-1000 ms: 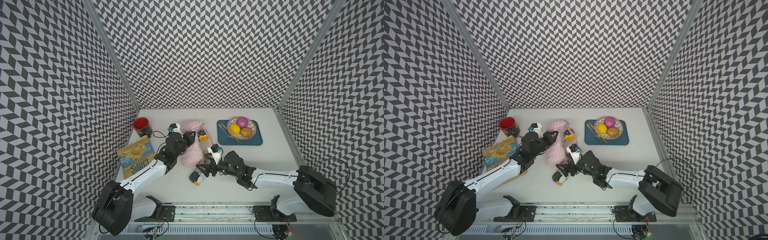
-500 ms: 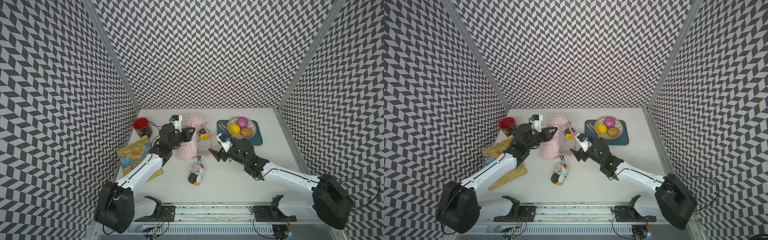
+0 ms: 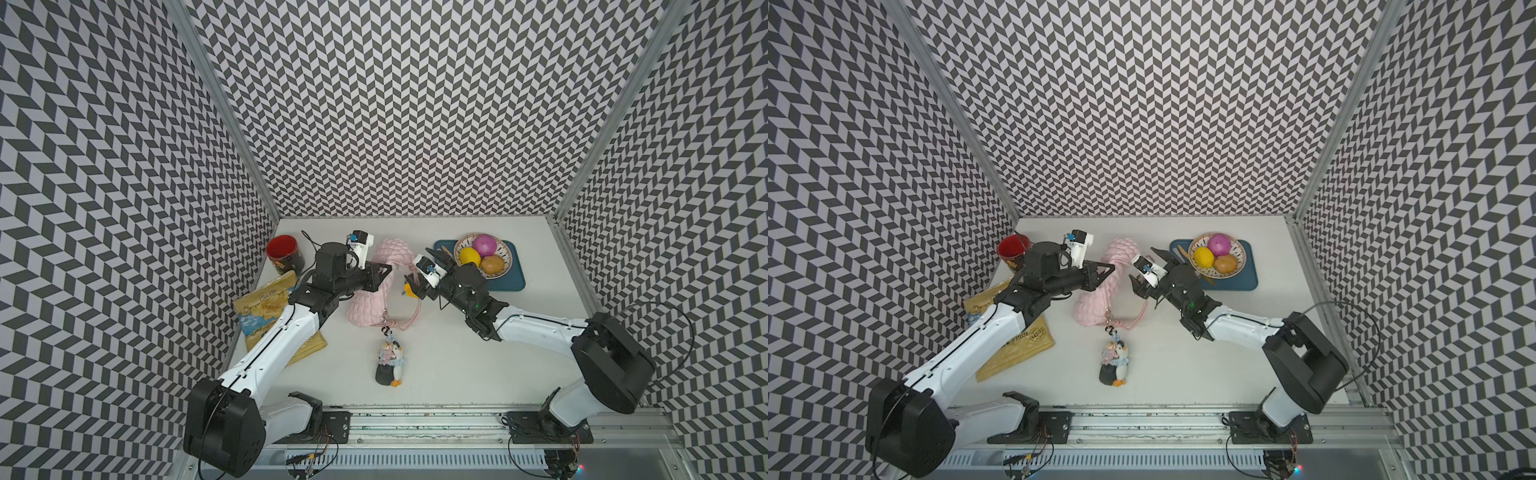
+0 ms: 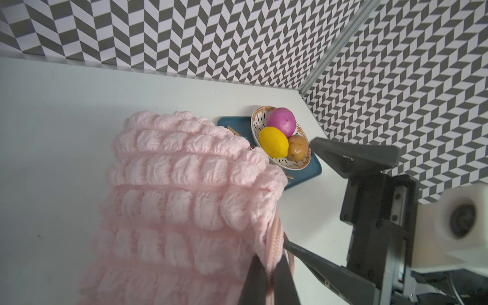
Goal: Remove the decoration from the bag
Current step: Pick up the bag from the center of the board.
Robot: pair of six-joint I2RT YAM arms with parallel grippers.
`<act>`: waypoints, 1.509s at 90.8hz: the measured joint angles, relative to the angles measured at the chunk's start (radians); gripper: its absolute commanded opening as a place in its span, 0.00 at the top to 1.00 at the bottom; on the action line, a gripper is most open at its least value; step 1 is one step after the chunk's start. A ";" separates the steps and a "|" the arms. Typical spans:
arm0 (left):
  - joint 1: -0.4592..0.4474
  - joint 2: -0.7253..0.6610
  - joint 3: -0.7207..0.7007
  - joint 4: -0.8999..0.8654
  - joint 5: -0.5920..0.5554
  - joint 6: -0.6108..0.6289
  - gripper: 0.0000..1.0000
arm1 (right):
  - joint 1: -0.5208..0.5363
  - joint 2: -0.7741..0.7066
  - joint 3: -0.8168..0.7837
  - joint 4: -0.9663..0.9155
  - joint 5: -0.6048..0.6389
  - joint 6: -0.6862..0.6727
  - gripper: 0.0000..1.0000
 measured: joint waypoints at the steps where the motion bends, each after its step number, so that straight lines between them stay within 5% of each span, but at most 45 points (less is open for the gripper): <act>1: 0.000 -0.002 0.001 -0.005 0.002 0.006 1.00 | -0.001 0.004 0.002 0.001 -0.007 -0.003 0.06; 28: 0.000 -0.020 0.044 -0.092 0.033 0.151 1.00 | -0.015 0.039 0.021 -0.013 -0.227 -0.020 0.30; 60: 0.002 0.010 0.073 -0.148 0.068 0.259 1.00 | -0.060 0.036 0.022 -0.074 -0.326 0.027 0.85; 78: 0.002 0.031 0.078 -0.188 0.003 0.319 0.98 | -0.061 0.000 0.068 -0.261 -0.343 0.041 0.96; 100: -0.034 0.037 0.078 -0.203 -0.138 0.408 0.76 | -0.061 -0.071 0.176 -0.568 -0.355 0.142 0.95; 130: -0.213 -0.069 0.052 -0.199 -0.296 0.546 0.39 | -0.055 -0.084 0.251 -0.860 -0.378 0.323 0.95; 137: -0.268 -0.115 0.034 -0.194 -0.325 0.571 0.37 | -0.055 -0.084 0.258 -0.882 -0.384 0.346 0.95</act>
